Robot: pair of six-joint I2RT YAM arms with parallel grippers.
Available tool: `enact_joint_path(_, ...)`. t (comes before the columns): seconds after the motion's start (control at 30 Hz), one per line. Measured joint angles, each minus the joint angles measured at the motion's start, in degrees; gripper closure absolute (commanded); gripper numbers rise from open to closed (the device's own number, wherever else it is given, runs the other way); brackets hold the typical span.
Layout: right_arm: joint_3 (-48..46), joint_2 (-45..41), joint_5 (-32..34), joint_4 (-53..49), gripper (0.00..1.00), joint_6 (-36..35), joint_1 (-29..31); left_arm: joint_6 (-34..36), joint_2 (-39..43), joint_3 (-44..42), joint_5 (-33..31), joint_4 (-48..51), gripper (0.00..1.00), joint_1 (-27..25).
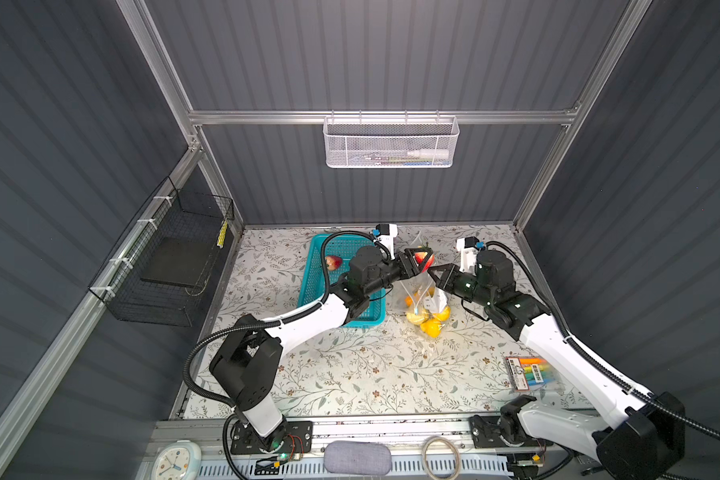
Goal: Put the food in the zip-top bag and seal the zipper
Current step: 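Lower the strawberry into the bag and open the left gripper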
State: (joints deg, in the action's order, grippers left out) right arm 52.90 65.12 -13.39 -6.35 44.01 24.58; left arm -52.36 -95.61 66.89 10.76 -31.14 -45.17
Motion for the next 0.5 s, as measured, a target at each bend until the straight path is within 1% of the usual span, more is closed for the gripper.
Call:
enact_joint_path(0.2, -0.11, 0.0, -0.17, 0.76, 1.0, 0.79, 0.0, 1.14, 0.0, -0.22, -2.29, 2.56, 0.55, -0.22)
enact_joint_path(0.33, -0.09, 0.0, -0.17, 1.27, 1.0, 0.81, 0.13, 3.15, 0.0, -0.22, -3.63, 7.52, 0.55, -0.46)
enact_joint_path(0.5, 0.0, 0.28, 0.11, 1.9, 1.0, 0.46, 1.68, 5.2, 0.0, -0.09, -4.7, 14.29, 0.54, -0.57)
